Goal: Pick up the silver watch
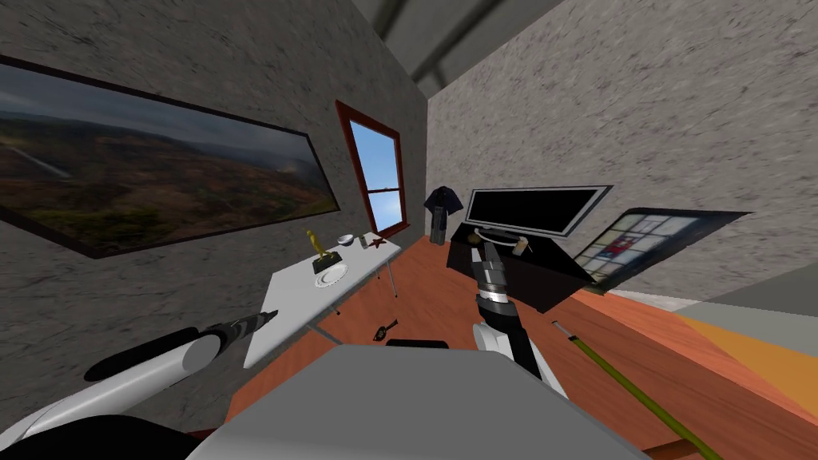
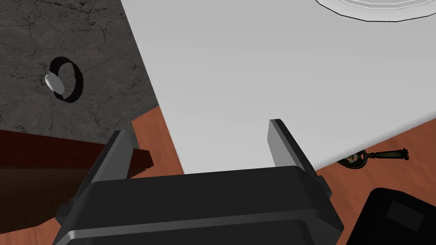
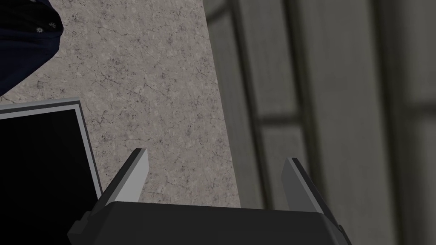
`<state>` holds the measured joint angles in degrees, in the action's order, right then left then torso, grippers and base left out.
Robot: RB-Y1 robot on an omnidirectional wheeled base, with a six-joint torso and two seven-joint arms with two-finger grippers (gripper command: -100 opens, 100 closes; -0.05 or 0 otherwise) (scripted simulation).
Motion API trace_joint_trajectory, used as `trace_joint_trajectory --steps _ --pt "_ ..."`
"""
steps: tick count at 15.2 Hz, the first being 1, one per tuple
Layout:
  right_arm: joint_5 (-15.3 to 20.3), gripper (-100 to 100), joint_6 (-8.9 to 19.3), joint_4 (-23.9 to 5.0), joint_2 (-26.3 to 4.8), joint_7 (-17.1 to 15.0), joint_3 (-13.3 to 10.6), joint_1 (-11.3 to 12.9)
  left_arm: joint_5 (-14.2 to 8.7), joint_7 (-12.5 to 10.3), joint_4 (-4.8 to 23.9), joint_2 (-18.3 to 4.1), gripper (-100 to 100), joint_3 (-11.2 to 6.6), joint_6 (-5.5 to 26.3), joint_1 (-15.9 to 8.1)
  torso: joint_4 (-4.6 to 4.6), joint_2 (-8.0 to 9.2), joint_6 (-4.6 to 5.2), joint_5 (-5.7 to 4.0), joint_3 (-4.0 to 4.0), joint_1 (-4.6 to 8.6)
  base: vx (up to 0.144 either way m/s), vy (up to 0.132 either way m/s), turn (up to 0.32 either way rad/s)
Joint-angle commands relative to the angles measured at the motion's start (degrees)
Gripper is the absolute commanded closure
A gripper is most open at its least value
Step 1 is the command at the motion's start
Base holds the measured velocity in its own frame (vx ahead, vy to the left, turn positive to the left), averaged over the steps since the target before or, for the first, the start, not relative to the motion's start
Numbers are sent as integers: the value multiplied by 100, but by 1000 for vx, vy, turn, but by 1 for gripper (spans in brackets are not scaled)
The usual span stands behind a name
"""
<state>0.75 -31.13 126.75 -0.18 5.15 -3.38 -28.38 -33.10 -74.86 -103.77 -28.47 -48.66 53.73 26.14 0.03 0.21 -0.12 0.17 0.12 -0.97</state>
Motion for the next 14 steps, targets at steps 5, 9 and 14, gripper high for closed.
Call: trace_joint_trajectory --steps 5,9,14 --pt "0 0 0 0 0 0 0 -1 -149 150 72 79 -100 189 412 225 -11 -47 2 2 -28 -3 87 181 -34" --pt "0 0 0 0 1 0 -1 -1 -238 260 97 146 -100 311 680 328 -10 -39 0 -6 -24 33 60 102 10" --pt "0 0 0 0 2 0 -2 0 -172 308 240 176 100 289 479 258 -6 -19 1 -15 -13 70 16 23 -21"
